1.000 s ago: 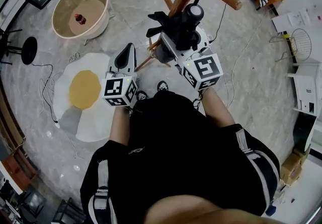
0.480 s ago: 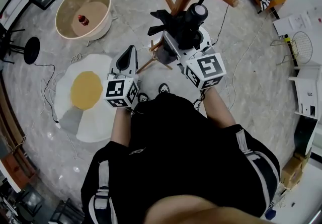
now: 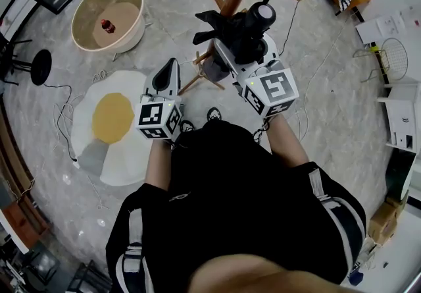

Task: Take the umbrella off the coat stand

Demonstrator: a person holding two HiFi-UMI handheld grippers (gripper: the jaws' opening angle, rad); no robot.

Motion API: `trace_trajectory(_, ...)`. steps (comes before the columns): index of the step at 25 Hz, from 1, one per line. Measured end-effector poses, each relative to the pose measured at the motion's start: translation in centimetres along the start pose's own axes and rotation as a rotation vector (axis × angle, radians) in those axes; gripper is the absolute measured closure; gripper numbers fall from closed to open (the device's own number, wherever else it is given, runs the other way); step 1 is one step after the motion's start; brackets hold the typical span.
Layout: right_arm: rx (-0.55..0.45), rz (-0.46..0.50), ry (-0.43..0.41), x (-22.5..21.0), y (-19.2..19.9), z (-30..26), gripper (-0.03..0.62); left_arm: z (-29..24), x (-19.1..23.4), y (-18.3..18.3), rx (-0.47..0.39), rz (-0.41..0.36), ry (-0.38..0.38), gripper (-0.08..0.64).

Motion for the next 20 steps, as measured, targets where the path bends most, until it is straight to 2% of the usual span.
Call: trace_trajectory(20, -0.017, 0.041, 0.040, 0.4, -1.5, 3.4, 0.307, -0.3, -2.1, 0.6, 0.010, 0.000, 0.083, 0.555)
Point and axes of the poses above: the fingertips, and each gripper's own axes: z backward along the fingers, x to its left, y out of its underside, the point moved 6 cm from there along z, backward along the fingers, and after that the axes turned 2 degrees about -x, right-handed, at the moved point
